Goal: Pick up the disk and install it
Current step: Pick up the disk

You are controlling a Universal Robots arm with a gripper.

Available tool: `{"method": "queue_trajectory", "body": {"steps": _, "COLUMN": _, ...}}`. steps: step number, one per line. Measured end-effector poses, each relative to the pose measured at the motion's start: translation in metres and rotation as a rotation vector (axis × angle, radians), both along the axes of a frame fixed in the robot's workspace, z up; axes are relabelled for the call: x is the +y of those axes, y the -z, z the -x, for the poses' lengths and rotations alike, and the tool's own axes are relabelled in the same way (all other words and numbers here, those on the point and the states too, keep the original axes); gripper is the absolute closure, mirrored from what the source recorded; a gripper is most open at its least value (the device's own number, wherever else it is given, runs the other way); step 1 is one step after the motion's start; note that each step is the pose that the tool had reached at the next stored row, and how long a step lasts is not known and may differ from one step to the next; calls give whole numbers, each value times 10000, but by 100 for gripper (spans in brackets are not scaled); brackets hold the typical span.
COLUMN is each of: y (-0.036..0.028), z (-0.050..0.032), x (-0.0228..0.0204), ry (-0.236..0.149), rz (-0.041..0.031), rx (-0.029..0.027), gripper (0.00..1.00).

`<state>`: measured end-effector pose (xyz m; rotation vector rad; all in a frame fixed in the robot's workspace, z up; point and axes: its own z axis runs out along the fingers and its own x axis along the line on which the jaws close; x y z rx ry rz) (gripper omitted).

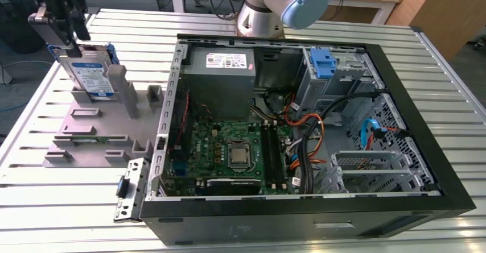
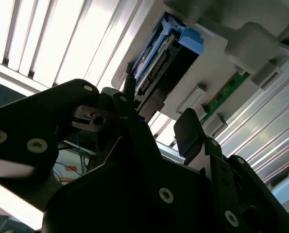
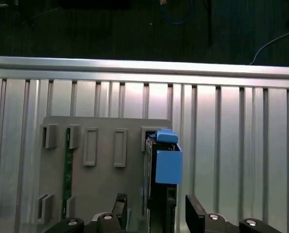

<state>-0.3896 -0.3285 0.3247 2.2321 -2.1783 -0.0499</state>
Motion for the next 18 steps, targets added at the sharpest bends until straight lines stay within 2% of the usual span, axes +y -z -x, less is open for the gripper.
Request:
{"method": "queue_trajectory", "body": {"steps": 11, "y": 126, "z": 6, "x": -1, "ry": -550, "rz": -204, "rx": -16, "gripper": 41}}
{"method": "queue_trajectory", "body": {"steps": 15, "y": 133, "z": 12, "x": -2, "ry": -594, "rz": -211, "rx": -19, "gripper": 41}}
{"method": "queue_trajectory", "body": {"steps": 18, "y": 173, "z": 26, "x": -1, "ry": -627, "rz": -240, "rx": -41, "gripper": 41}}
